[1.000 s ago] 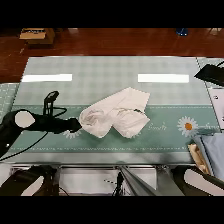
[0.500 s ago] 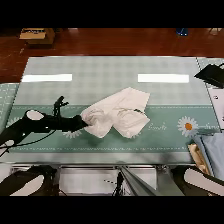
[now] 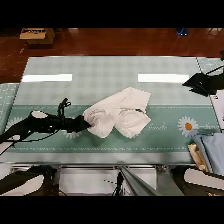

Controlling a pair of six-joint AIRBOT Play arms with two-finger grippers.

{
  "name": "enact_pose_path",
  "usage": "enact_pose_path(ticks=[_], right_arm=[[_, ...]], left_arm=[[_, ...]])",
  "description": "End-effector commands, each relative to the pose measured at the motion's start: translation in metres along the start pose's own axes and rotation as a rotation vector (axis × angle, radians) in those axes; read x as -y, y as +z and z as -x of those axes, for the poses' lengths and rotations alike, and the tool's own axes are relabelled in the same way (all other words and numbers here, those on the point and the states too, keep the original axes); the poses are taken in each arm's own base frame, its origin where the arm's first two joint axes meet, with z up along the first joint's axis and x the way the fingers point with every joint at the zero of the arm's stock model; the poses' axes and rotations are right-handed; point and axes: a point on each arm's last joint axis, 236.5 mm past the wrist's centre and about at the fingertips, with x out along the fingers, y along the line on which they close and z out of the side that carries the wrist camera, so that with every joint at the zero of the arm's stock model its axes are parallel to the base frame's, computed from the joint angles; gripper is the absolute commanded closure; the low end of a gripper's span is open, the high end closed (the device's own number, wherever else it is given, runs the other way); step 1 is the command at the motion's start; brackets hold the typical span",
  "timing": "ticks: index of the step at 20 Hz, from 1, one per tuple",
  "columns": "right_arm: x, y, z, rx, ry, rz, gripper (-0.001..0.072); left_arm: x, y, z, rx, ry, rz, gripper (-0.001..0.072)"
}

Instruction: Fold the shirts.

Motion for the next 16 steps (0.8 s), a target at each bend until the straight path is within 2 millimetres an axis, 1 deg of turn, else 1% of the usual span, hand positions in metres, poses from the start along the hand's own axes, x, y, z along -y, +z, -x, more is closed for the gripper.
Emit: enact_pose_path(ticks=[1, 3, 5, 6, 8, 11, 14, 16], right_arm=[[-0.008, -0.022, -0.041, -0.080, 0.103, -0.063, 0.0124], [-0.014, -0.039, -0.067, -0.138, 0.110, -0.053, 0.0124], [-0.028, -0.050, -0.093, -0.180, 0.134, -0.026, 0.0124], [-0.036, -0.053, -0.106, -0.191, 0.143, -0.013, 0.0123], [-0.051, -0.053, -0.128, -0.181, 0.157, -0.010, 0.0123], [-0.074, -0.049, -0.151, -0.150, 0.194, -0.037, 0.0123], [-0.080, -0.050, -0.167, -0.139, 0.170, -0.062, 0.0125], [-0.080, -0.056, -0.177, -0.159, 0.159, -0.107, 0.0134]], left_arm=[[0.004, -0.006, 0.000, -0.024, -0.018, 0.002, 0.0689], [0.005, -0.007, 0.000, -0.031, -0.024, -0.001, 0.0688], [0.006, -0.008, 0.000, -0.033, -0.025, -0.001, 0.0689], [0.006, -0.008, 0.000, -0.033, -0.026, 0.000, 0.0688], [0.006, -0.008, 0.000, -0.033, -0.026, 0.000, 0.0689], [0.006, -0.008, 0.000, -0.033, -0.026, 0.004, 0.0688], [0.007, -0.006, 0.001, -0.029, -0.027, 0.001, 0.0689], [0.011, 0.001, 0.004, -0.017, -0.035, -0.006, 0.0688]])
